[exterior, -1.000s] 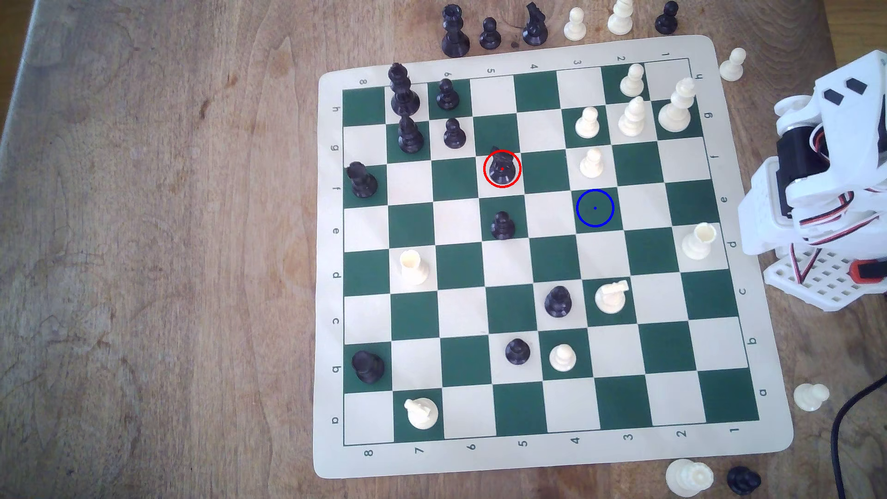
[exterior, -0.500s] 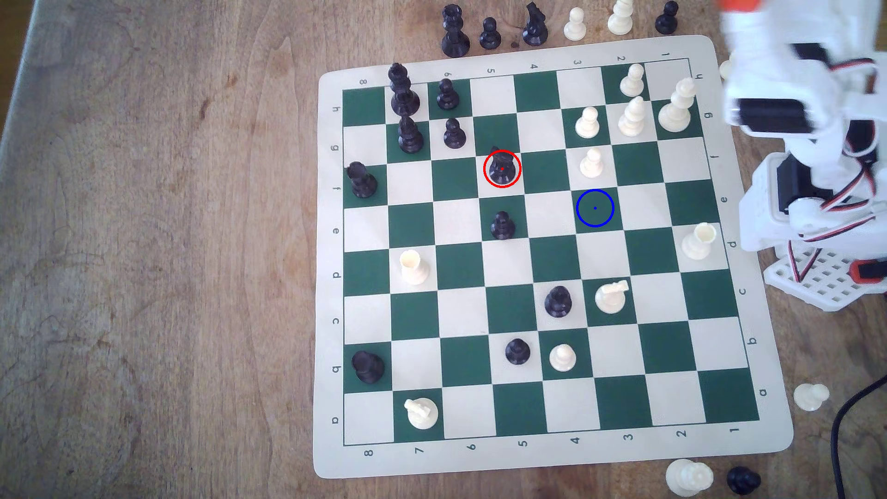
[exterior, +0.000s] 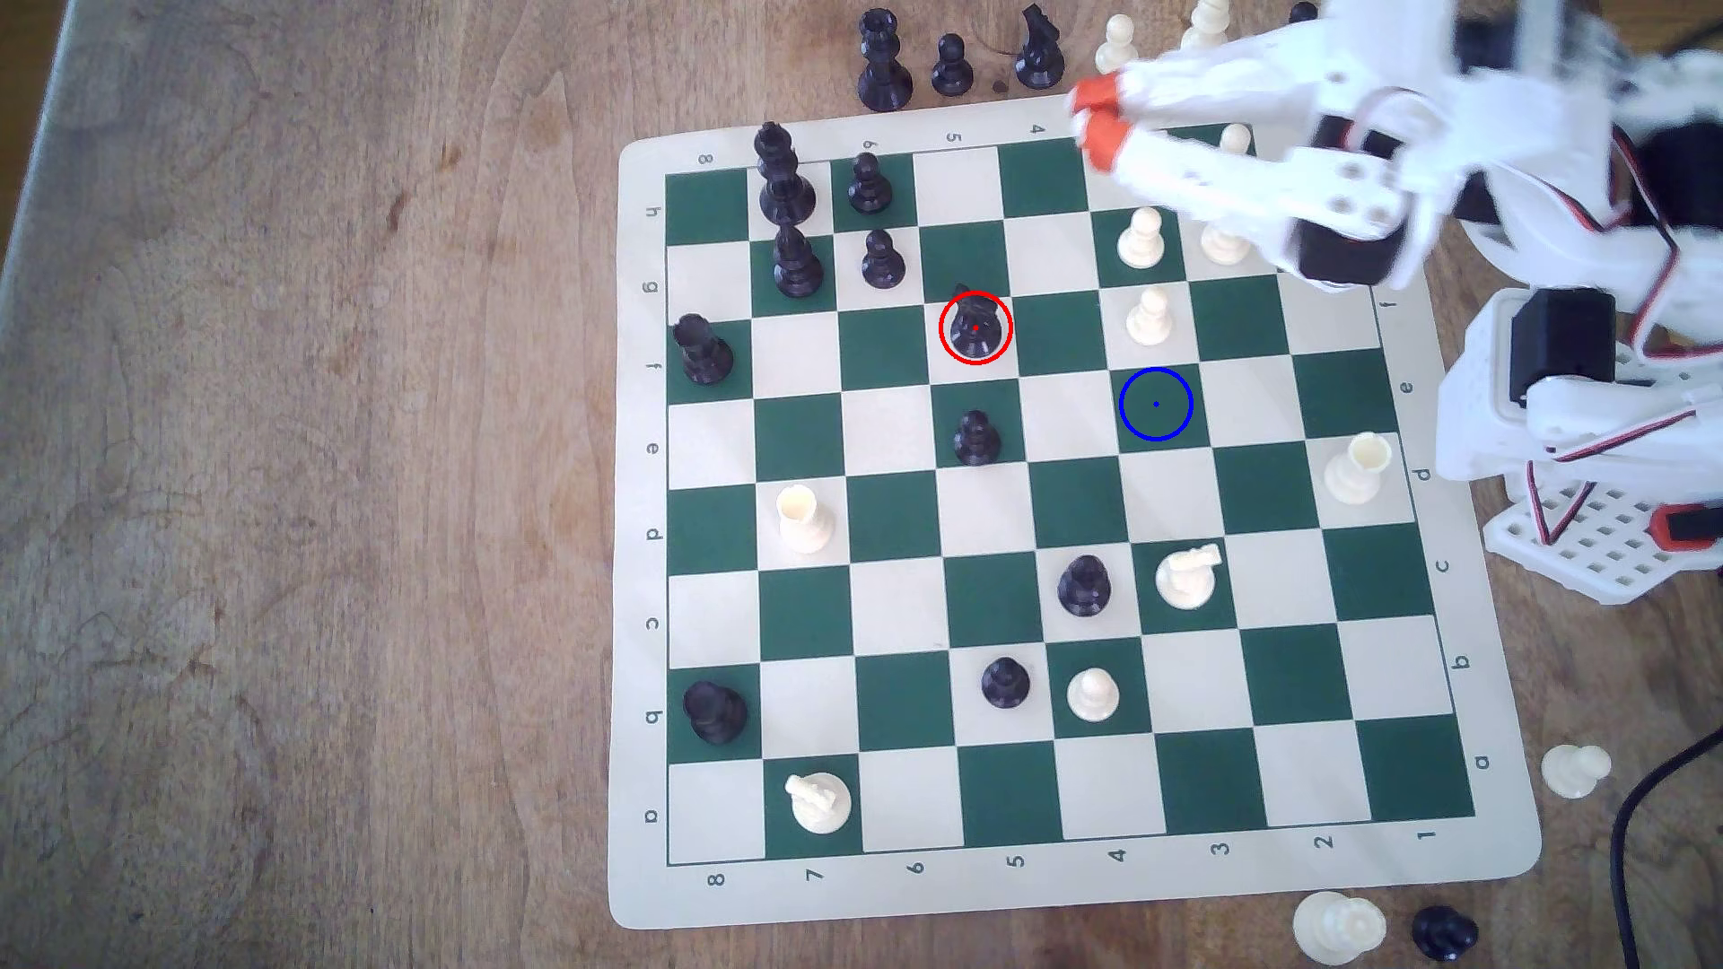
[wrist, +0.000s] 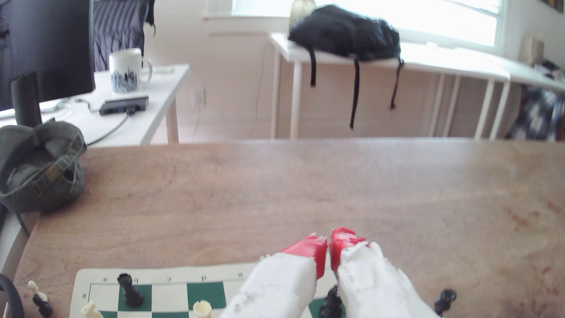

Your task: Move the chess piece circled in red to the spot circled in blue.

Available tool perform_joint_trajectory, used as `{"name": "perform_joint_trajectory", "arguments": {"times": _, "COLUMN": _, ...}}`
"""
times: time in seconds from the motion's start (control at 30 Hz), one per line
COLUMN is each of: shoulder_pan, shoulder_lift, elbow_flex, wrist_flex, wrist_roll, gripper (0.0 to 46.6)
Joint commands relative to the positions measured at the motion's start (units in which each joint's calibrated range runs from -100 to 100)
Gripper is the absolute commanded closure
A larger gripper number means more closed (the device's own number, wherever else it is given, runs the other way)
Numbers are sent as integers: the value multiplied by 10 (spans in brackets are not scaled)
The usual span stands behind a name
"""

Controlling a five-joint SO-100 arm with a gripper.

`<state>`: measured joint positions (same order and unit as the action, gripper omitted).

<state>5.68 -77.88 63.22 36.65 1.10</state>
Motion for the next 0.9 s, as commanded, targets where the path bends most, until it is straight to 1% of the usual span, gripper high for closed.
{"name": "perform_joint_trajectory", "arguments": {"times": 0.0, "shoulder_pan": 30, "shoulder_lift": 138, "elbow_flex": -144, "wrist_flex": 69, "wrist_roll": -27, "gripper": 464}}
{"name": "perform_joint_trajectory", "arguments": {"times": 0.03, "shoulder_pan": 49, "shoulder_lift": 184, "elbow_flex": -172, "wrist_flex": 84, "wrist_roll": -37, "gripper": 464}}
{"name": "perform_joint_trajectory", "arguments": {"times": 0.17, "shoulder_pan": 84, "shoulder_lift": 263, "elbow_flex": -217, "wrist_flex": 105, "wrist_roll": -42, "gripper": 464}}
{"name": "perform_joint_trajectory", "arguments": {"times": 0.2, "shoulder_pan": 91, "shoulder_lift": 297, "elbow_flex": -241, "wrist_flex": 127, "wrist_roll": -48, "gripper": 464}}
{"name": "perform_joint_trajectory", "arguments": {"times": 0.27, "shoulder_pan": 91, "shoulder_lift": 324, "elbow_flex": -266, "wrist_flex": 155, "wrist_roll": -56, "gripper": 460}}
{"name": "perform_joint_trajectory", "arguments": {"times": 0.37, "shoulder_pan": 87, "shoulder_lift": 358, "elbow_flex": -305, "wrist_flex": 184, "wrist_roll": -75, "gripper": 431}}
{"name": "perform_joint_trajectory", "arguments": {"times": 0.47, "shoulder_pan": 79, "shoulder_lift": 393, "elbow_flex": -339, "wrist_flex": 208, "wrist_roll": -83, "gripper": 412}}
{"name": "perform_joint_trajectory", "arguments": {"times": 0.5, "shoulder_pan": 75, "shoulder_lift": 410, "elbow_flex": -347, "wrist_flex": 219, "wrist_roll": -83, "gripper": 382}}
{"name": "perform_joint_trajectory", "arguments": {"times": 0.57, "shoulder_pan": 69, "shoulder_lift": 425, "elbow_flex": -352, "wrist_flex": 247, "wrist_roll": -67, "gripper": 362}}
{"name": "perform_joint_trajectory", "arguments": {"times": 0.63, "shoulder_pan": 67, "shoulder_lift": 465, "elbow_flex": -374, "wrist_flex": 289, "wrist_roll": -58, "gripper": 372}}
{"name": "perform_joint_trajectory", "arguments": {"times": 0.77, "shoulder_pan": 64, "shoulder_lift": 500, "elbow_flex": -383, "wrist_flex": 302, "wrist_roll": -58, "gripper": 374}}
{"name": "perform_joint_trajectory", "arguments": {"times": 0.87, "shoulder_pan": 64, "shoulder_lift": 525, "elbow_flex": -382, "wrist_flex": 284, "wrist_roll": -61, "gripper": 351}}
